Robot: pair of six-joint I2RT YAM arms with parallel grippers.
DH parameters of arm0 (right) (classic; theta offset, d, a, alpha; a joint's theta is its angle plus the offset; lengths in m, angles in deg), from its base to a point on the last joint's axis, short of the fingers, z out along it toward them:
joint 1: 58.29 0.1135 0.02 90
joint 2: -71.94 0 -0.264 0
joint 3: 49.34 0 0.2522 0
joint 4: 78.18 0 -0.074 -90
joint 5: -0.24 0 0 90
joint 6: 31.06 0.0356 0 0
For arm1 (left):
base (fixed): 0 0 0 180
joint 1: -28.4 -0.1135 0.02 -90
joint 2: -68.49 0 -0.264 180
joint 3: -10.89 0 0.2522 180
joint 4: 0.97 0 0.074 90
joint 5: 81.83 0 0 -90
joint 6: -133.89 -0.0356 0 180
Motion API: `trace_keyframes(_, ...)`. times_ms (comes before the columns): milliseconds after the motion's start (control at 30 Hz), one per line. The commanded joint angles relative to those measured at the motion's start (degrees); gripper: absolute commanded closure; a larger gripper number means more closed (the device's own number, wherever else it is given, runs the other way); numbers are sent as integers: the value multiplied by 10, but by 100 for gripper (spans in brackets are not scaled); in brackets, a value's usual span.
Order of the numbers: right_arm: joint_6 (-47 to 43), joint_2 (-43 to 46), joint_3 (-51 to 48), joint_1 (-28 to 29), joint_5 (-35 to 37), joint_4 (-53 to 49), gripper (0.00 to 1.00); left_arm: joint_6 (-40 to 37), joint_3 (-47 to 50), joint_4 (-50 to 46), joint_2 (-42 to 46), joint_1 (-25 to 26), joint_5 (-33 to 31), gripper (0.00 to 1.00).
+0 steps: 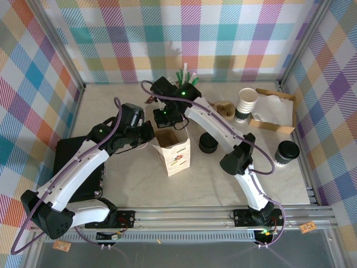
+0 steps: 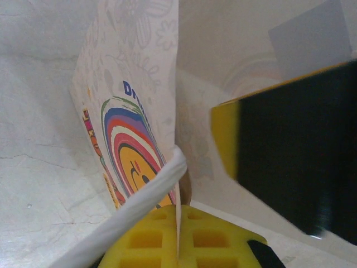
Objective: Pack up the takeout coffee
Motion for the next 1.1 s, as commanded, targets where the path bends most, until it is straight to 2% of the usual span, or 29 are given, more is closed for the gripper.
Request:
trace_keyframes(0,-1,-25,12,6,-36,-4,90,15,16,11,6,4,1,100)
trace_keyframes(400,-39,-46,-86,13,-77,42,96,24,29,2,22,-2,-10,100)
trace_keyframes(1067,-55,-66,-212,21,-74,178,97,23,25,-1,22,-4,5,100)
